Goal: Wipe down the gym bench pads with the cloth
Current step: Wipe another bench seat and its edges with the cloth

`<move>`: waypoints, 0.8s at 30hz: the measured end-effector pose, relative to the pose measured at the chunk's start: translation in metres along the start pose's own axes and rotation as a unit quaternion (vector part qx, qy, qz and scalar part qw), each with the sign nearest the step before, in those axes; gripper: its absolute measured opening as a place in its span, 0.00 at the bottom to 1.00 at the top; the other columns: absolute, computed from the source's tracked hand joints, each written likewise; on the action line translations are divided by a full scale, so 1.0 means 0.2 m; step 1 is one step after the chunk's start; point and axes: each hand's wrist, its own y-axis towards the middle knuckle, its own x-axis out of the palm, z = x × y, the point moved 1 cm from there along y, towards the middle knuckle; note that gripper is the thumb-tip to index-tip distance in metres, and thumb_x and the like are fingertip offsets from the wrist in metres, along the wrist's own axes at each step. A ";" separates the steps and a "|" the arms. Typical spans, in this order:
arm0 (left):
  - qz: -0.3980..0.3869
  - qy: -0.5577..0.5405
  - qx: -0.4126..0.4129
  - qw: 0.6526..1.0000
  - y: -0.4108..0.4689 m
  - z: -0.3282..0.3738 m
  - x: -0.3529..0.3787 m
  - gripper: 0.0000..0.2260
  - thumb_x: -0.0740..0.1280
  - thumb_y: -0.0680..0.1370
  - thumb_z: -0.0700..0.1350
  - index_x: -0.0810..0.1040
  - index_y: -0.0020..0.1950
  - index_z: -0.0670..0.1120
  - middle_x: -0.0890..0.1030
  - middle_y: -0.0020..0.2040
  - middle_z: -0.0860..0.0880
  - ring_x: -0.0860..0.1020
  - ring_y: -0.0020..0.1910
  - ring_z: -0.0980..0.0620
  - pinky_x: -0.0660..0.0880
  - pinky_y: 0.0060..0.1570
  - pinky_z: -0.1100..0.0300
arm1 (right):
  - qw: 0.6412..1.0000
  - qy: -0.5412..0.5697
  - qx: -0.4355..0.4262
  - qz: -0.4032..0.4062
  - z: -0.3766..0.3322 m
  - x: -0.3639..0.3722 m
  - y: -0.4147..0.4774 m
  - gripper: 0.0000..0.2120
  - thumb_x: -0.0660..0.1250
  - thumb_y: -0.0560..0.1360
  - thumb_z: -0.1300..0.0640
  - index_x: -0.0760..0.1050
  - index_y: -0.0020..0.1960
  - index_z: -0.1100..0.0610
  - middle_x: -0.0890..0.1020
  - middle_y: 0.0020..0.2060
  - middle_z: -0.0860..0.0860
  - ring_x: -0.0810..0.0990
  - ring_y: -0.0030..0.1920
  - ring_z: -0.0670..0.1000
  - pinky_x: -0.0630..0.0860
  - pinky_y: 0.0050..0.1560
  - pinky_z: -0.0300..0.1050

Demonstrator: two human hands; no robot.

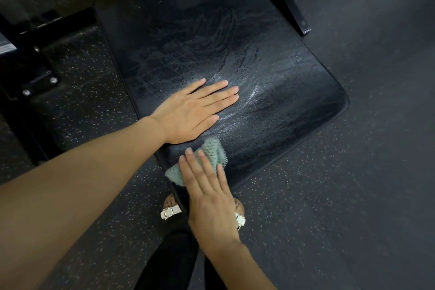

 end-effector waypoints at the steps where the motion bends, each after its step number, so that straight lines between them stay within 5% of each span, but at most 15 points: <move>1: 0.002 0.002 -0.002 1.000 0.00 0.00 0.00 0.25 0.44 0.84 0.52 0.50 0.81 0.49 0.50 0.81 0.53 0.48 0.80 0.53 0.45 0.78 0.51 | 1.000 0.005 0.009 0.009 0.05 -0.02 0.01 0.37 0.56 0.70 0.63 0.57 0.79 0.54 0.60 0.78 0.48 0.56 0.78 0.50 0.54 0.76 0.52; 3: 0.002 0.000 -0.003 1.000 0.00 0.00 0.00 0.25 0.45 0.83 0.52 0.50 0.81 0.49 0.50 0.81 0.53 0.48 0.80 0.53 0.46 0.78 0.50 | 0.999 0.007 0.030 0.023 0.17 -0.05 0.03 0.38 0.59 0.69 0.65 0.58 0.78 0.54 0.61 0.78 0.48 0.56 0.78 0.50 0.55 0.77 0.54; 8: 0.008 0.005 -0.002 1.000 -0.01 0.01 0.00 0.25 0.45 0.83 0.52 0.50 0.81 0.49 0.50 0.81 0.52 0.49 0.80 0.53 0.46 0.77 0.50 | 0.994 -0.004 0.090 0.058 0.37 -0.11 0.09 0.32 0.48 0.74 0.65 0.57 0.78 0.56 0.60 0.78 0.50 0.53 0.79 0.51 0.51 0.77 0.54; 14: 0.006 -0.002 0.001 1.000 -0.01 0.01 0.00 0.25 0.44 0.83 0.52 0.50 0.81 0.49 0.51 0.81 0.52 0.49 0.80 0.53 0.46 0.77 0.50 | 0.969 0.047 0.210 0.119 0.13 0.00 0.11 0.32 0.46 0.74 0.66 0.58 0.79 0.56 0.58 0.79 0.50 0.51 0.79 0.53 0.52 0.76 0.59; 18: 0.007 0.000 0.003 1.000 -0.01 0.00 0.00 0.26 0.45 0.83 0.51 0.51 0.81 0.49 0.52 0.81 0.52 0.50 0.80 0.52 0.47 0.77 0.49 | 0.977 0.057 0.182 0.093 -0.08 0.03 0.07 0.37 0.47 0.69 0.66 0.56 0.79 0.56 0.57 0.79 0.50 0.49 0.80 0.53 0.49 0.75 0.58; 24: 0.008 0.007 0.016 1.000 0.00 0.00 0.00 0.25 0.46 0.83 0.50 0.54 0.81 0.48 0.54 0.81 0.51 0.52 0.80 0.51 0.48 0.77 0.49 | 0.999 -0.002 0.043 0.007 -0.20 0.06 0.03 0.43 0.71 0.65 0.59 0.60 0.78 0.54 0.61 0.78 0.49 0.56 0.78 0.53 0.56 0.76 0.55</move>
